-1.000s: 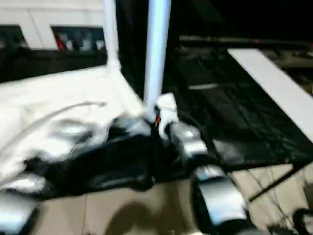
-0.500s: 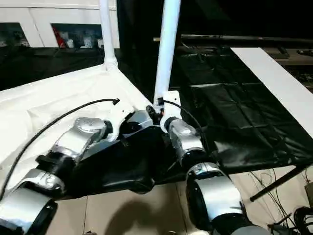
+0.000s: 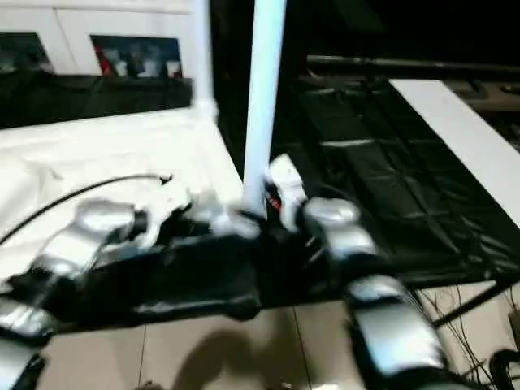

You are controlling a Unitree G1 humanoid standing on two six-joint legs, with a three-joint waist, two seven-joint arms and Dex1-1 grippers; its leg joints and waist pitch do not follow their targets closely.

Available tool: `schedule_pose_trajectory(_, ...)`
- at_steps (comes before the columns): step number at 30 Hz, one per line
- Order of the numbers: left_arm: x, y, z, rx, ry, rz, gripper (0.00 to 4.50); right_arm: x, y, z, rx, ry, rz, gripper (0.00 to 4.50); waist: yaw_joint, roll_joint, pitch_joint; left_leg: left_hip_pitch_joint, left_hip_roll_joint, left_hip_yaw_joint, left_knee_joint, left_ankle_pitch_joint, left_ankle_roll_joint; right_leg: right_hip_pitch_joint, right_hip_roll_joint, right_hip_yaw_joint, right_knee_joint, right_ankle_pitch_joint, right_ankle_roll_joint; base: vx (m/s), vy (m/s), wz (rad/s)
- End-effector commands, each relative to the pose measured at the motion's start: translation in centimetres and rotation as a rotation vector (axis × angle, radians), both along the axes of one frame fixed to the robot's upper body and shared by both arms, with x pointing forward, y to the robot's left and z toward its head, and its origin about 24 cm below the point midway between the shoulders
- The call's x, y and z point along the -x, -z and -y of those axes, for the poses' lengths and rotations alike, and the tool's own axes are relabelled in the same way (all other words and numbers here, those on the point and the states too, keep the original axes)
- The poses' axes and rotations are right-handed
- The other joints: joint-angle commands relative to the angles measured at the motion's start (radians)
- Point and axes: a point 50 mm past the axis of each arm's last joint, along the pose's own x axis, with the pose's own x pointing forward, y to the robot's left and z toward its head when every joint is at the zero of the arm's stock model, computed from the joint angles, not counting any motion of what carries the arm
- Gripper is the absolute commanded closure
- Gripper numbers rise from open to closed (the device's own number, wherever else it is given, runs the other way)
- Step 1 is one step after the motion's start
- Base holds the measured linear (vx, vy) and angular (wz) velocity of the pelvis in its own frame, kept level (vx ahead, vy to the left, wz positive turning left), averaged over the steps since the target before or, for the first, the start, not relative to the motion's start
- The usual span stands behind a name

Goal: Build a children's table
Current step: Rotate leg to tighten

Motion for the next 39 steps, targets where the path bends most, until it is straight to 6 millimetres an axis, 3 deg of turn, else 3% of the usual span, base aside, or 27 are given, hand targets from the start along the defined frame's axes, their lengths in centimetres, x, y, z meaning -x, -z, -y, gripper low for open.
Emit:
schedule_pose_trajectory(1, 0.5, 0.0, 1.0, 0.055, 0.069, -0.014, 4.5, 0.2, -0.1, -0.3, 0.021, -0.064, 0.005, 0.62, 0.0, -0.012, -0.067, -0.004, 0.005, 0.018, -0.055, -0.054, 0.112, 0.067, -0.051, 0.041, -0.053, -0.022, -0.267, 0.0, 0.0, 0.0)
schedule_pose_trajectory(5, 0.6, -0.2, 0.4, 0.054, 0.062, -0.007, 4.5, 0.3, 0.0, -0.7, 0.037, -0.086, 0.001, 0.62, 0.0, -0.012, -0.064, -0.001, 0.006, 0.016, -0.06, -0.077, 0.077, 0.064, -0.054, 0.043, -0.058, -0.088, -0.245, 0.0, 0.0, 0.0)
schedule_pose_trajectory(8, 0.6, -0.4, 0.2, 0.059, 0.057, -0.001, 4.5, 0.2, -0.1, -0.9, 0.015, -0.076, -0.004, 0.62, 0.0, -0.017, -0.066, -0.003, 0.003, 0.016, -0.059, -0.054, 0.078, 0.066, -0.052, 0.043, -0.055, -0.053, -0.245, 0.0, 0.0, 0.0)
schedule_pose_trajectory(14, 0.8, -0.4, -0.1, 0.059, 0.062, -0.006, 4.5, 0.2, -0.4, -1.2, -0.022, -0.099, -0.025, 1.17, 0.002, -0.016, -0.067, -0.003, 0.003, 0.016, -0.058, -0.045, 0.086, 0.066, -0.053, 0.042, -0.052, -0.041, -0.247, 0.0, 0.0, 0.0)
schedule_pose_trajectory(15, 0.8, -0.4, -0.1, 0.057, 0.063, -0.008, 4.5, 0.3, -0.3, -1.2, -0.02, -0.104, -0.027, 1.22, 0.004, -0.011, -0.067, -0.002, 0.004, 0.015, -0.058, -0.044, 0.085, 0.066, -0.054, 0.042, -0.051, -0.039, -0.249, 0.0, 0.0, 0.0)
schedule_pose_trajectory(20, 1.0, -0.3, -0.2, 0.051, 0.074, -0.023, 4.5, 0.6, 0.0, -1.2, -0.025, -0.113, -0.035, 1.59, 0.004, -0.009, -0.068, -0.002, 0.003, 0.016, -0.056, -0.037, 0.085, 0.066, -0.051, 0.042, -0.049, -0.009, -0.26, 0.0, 0.0, 0.0)
schedule_pose_trajectory(23, 1.4, -0.1, -0.1, 0.047, 0.097, -0.052, 4.5, 0.7, 0.3, -1.0, -0.028, -0.103, -0.043, 1.76, 0.003, 0.002, -0.07, -0.001, 0.003, 0.015, -0.055, -0.04, 0.079, 0.067, -0.05, 0.042, -0.047, 0.015, -0.27, 0.0, 0.0, 0.0)
schedule_pose_trajectory(25, 1.5, 0.1, -0.1, 0.041, 0.107, -0.068, 4.5, 0.8, 0.6, -0.9, -0.033, -0.08, -0.057, 1.76, 0.002, 0.001, -0.07, -0.001, 0.002, 0.016, -0.055, -0.041, 0.079, 0.068, -0.049, 0.041, -0.047, 0.024, -0.274, 0.0, 0.0, 0.0)
schedule_pose_trajectory(28, 1.0, 0.7, 0.3, 0.013, 0.056, -0.068, 4.5, 0.1, 1.7, -0.8, -0.019, 0.136, -0.069, 1.78, -0.003, 0.005, -0.068, 0.001, 0.002, 0.016, -0.058, -0.064, 0.063, 0.067, -0.048, 0.042, -0.05, 0.003, -0.273, 0.0, 0.0, 0.0)
schedule_pose_trajectory(29, 1.0, 0.7, 0.3, 0.013, 0.056, -0.068, 4.5, 0.1, 1.7, -0.8, -0.018, 0.136, -0.069, 1.78, -0.005, 0.005, -0.068, 0.0, 0.002, 0.015, -0.06, -0.071, 0.054, 0.067, -0.049, 0.043, -0.052, -0.014, -0.268, 0.0, 0.0, 0.0)
schedule_pose_trajectory(30, 0.1, 1.0, 0.8, 0.003, -0.034, -0.05, 4.5, -0.4, 2.3, -0.9, -0.006, 0.288, -0.063, 1.78, -0.012, 0.005, -0.064, 0.002, 0.001, 0.014, -0.063, -0.115, 0.026, 0.064, -0.05, 0.045, -0.062, -0.089, -0.248, 0.0, 0.0, 0.0)
schedule_pose_trajectory(33, -1.5, 1.4, 2.0, -0.025, -0.193, -0.006, 4.5, -1.1, 3.2, -1.1, -0.017, 0.568, -0.107, 1.78, -0.016, 0.004, -0.06, 0.009, -0.001, 0.011, -0.068, -0.163, -0.014, 0.06, -0.051, 0.046, -0.075, -0.21, -0.212, 0.0, 0.0, 0.0)
schedule_pose_trajectory(34, -1.8, 1.5, 2.2, -0.027, -0.224, 0.001, 4.5, -1.3, 3.3, -1.2, -0.017, 0.612, -0.112, 1.78, -0.016, -0.002, -0.058, 0.011, -0.002, 0.01, -0.07, -0.181, -0.025, 0.059, -0.051, 0.046, -0.08, -0.264, -0.191, 0.0, 0.0, 0.0)
schedule_pose_trajectory(36, -3.0, 1.6, 3.2, -0.02, -0.373, 0.022, 4.5, -1.7, 3.5, -1.7, -0.014, 0.78, -0.127, 1.78, -0.016, -0.009, -0.056, 0.011, -0.005, 0.01, -0.069, -0.193, -0.03, 0.055, -0.053, 0.047, -0.087, -0.325, -0.16, 0.0, 0.0, 0.0)
schedule_pose_trajectory(39, -3.8, 1.4, 4.1, -0.012, -0.478, 0.06, 4.5, -2.0, 3.2, -2.9, -0.038, 0.887, -0.125, 1.78, -0.012, -0.013, -0.06, 0.009, -0.005, 0.01, -0.068, -0.182, -0.02, 0.054, -0.052, 0.046, -0.086, -0.31, -0.142, 0.0, 0.0, 0.0)
